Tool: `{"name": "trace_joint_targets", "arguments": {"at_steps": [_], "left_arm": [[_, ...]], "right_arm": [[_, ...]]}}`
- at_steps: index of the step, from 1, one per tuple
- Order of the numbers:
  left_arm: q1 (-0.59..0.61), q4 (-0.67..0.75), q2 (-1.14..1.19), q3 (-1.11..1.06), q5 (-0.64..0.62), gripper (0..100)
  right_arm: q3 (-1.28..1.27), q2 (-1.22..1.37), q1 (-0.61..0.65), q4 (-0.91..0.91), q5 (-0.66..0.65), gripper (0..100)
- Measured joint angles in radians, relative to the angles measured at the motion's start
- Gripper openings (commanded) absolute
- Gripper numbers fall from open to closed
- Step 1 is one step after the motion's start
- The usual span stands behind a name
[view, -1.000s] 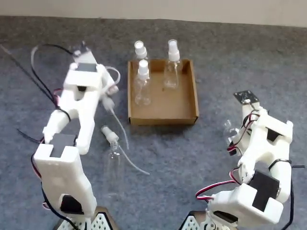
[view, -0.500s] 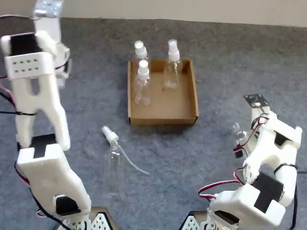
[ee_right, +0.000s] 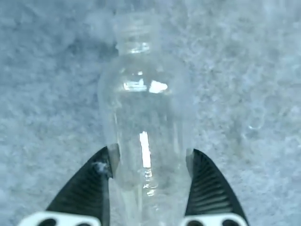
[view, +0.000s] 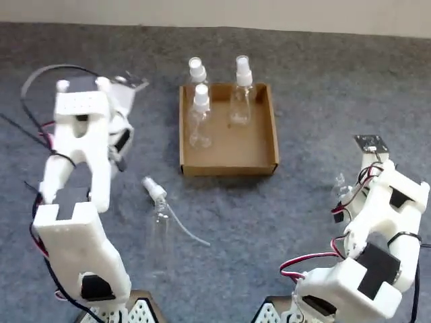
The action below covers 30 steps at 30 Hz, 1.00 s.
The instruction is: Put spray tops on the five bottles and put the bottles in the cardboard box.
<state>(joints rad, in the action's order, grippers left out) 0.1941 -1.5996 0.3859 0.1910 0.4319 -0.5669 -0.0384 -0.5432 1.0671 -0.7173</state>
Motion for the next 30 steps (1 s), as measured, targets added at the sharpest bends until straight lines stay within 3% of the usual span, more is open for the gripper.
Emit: {"name": "trace_joint_targets", "arguments": {"at_steps": [4, 9, 13, 30], "left_arm": [[-0.052, 0.127, 0.0, -0.092, -0.063, 2], [-0.086, 0.224, 0.0, -0.153, -0.114, 14], [-0.1, 0.229, 0.0, -0.157, -0.124, 14], [-0.098, 0.267, -0.002, -0.241, -0.124, 14]], "right_arm": [[0.0, 0.0, 0.0, 0.0, 0.018, 4.2], [0.0, 0.0, 0.0, 0.0, 0.018, 8.9], [0.0, 0.0, 0.0, 0.0, 0.018, 15.2], [0.0, 0.0, 0.0, 0.0, 0.025, 15.4]]}}
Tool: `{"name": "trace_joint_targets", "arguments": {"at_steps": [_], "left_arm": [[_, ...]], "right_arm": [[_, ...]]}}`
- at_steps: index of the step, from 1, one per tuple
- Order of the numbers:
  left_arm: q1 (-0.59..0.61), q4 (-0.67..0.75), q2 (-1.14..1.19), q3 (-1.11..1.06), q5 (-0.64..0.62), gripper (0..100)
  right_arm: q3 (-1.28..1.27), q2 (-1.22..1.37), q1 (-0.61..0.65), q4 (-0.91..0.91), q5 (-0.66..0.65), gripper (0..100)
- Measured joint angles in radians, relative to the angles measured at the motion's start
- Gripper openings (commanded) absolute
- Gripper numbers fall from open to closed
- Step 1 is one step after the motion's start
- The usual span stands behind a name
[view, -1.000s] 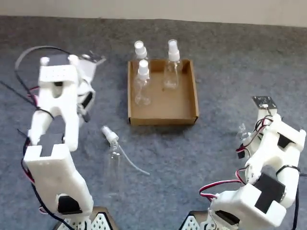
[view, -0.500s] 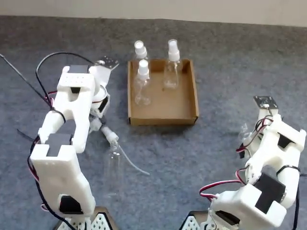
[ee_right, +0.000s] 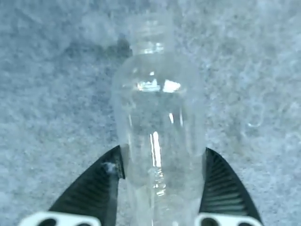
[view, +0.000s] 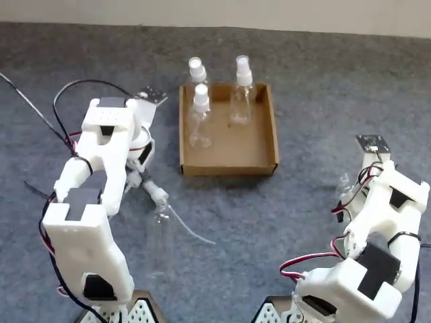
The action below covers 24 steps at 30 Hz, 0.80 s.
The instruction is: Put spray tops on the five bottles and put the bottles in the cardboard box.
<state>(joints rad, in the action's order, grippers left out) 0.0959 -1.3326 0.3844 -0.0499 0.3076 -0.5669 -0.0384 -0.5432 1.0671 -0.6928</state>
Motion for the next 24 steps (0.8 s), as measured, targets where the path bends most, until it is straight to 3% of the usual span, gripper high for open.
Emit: {"name": "trace_joint_targets", "arguments": {"at_steps": [7, 13, 21, 24], "left_arm": [[0.002, 0.138, -0.011, -0.126, 0.002, 3], [-0.003, 0.144, -0.031, -0.118, 0.002, 3], [-0.002, -0.032, -0.23, -0.009, 0.0, 3], [-0.003, -0.078, -0.328, -0.005, -0.038, 3]], "right_arm": [[0.0, 0.0, 0.0, 0.0, 0.0, 15.6], [0.0, 0.0, 0.0, 0.0, 0.0, 15.6], [0.04, 0.0, 0.0, 0.101, 0.0, 29.5], [0.071, 0.0, 0.029, 0.107, 0.0, 30.1]]}}
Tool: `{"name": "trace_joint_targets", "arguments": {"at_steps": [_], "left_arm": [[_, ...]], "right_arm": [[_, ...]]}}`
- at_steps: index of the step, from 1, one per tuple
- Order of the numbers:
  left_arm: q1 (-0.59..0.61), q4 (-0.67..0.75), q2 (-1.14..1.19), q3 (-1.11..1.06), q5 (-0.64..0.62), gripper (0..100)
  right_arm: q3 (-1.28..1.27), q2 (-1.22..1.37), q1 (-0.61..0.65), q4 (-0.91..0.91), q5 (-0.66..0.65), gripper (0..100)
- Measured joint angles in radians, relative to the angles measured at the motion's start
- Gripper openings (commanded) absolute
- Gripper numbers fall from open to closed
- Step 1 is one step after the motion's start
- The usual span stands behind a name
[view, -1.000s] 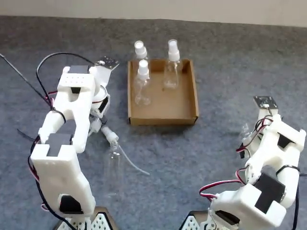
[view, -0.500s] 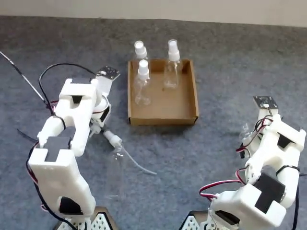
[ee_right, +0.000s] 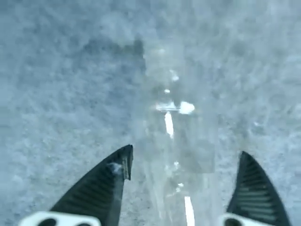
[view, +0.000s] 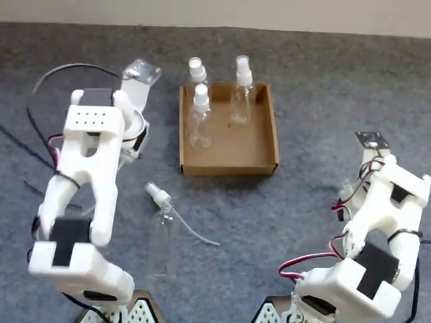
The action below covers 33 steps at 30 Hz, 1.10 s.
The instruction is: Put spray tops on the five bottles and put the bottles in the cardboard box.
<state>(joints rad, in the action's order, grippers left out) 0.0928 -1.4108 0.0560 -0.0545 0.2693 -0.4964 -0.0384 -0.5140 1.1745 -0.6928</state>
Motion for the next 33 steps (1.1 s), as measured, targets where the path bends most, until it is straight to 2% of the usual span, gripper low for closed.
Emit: {"name": "trace_joint_targets", "arguments": {"at_steps": [5, 12, 17, 22, 28, 33], "left_arm": [[0.0, -0.025, -0.107, -0.017, -0.032, 3], [0.0, 0.011, -0.183, -0.169, -0.054, 3], [0.0, 0.083, -0.273, -0.276, -0.086, 3], [0.0, 0.092, -0.354, -0.305, -0.086, 3], [0.0, 0.092, -0.37, -0.305, -0.086, 3], [0.0, 0.092, -0.37, -0.305, -0.086, 3]], "right_arm": [[0.034, 0.0, 0.072, 0.044, 0.009, 30.1], [0.094, 0.009, 0.132, 0.051, 0.064, 30.0], [0.141, 0.117, 0.153, 0.052, 0.064, 30.0], [0.218, 0.236, 0.152, 0.057, 0.064, 29.7], [0.242, 0.244, 0.147, 0.061, 0.064, 14.8], [0.242, 0.244, 0.147, 0.061, 0.037, 6.9]]}}
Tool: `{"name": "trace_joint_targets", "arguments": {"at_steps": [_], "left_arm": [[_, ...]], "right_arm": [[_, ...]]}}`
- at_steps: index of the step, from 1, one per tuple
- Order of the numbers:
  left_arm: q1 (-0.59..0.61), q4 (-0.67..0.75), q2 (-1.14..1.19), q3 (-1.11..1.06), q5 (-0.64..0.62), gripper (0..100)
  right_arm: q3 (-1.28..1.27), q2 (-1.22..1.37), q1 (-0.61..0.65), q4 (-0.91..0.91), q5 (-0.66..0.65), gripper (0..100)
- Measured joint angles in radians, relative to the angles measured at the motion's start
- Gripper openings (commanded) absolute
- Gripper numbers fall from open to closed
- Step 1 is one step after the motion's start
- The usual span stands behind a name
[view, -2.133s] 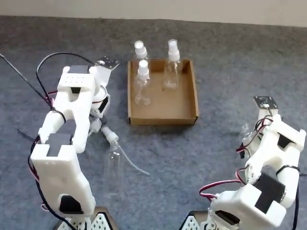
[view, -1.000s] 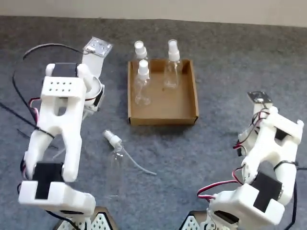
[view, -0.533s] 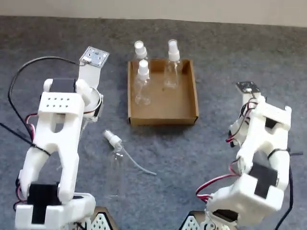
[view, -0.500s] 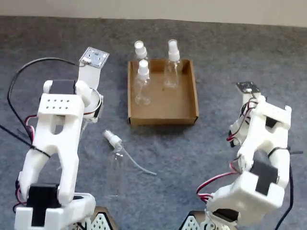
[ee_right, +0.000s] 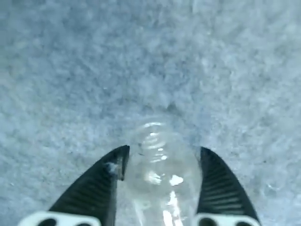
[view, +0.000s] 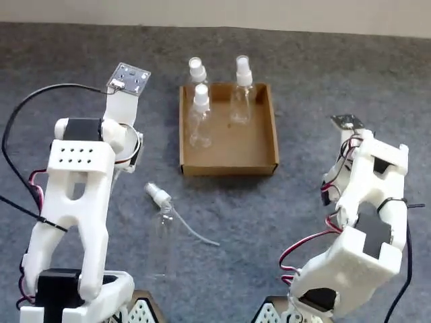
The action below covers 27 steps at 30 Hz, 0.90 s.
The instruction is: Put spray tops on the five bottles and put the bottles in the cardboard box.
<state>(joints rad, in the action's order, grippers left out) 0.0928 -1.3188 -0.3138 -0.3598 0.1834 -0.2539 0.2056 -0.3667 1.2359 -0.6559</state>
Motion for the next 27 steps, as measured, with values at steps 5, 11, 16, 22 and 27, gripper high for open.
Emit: {"name": "trace_joint_targets", "arguments": {"at_steps": [5, 11, 16, 22, 27], "left_arm": [[0.0, 0.0, 0.0, 0.0, 0.0, 3], [0.0, 0.0, 0.0, 0.0, 0.0, 3], [0.0, 0.0, -0.048, 0.0, -0.006, 3], [0.0, 0.0, -0.178, 0.061, -0.084, 3], [0.0, 0.0, -0.302, 0.112, -0.132, 3]], "right_arm": [[0.0, 0.0, -0.023, 0.0, -0.018, 0.3], [0.048, 0.002, -0.063, 0.114, -0.025, 0.5], [0.153, -0.091, -0.057, 0.181, 0.057, 0.5], [0.161, -0.368, 0.104, 0.17, 0.29, 0.5], [0.037, -0.64, 0.348, 0.061, 0.462, 0.5]]}}
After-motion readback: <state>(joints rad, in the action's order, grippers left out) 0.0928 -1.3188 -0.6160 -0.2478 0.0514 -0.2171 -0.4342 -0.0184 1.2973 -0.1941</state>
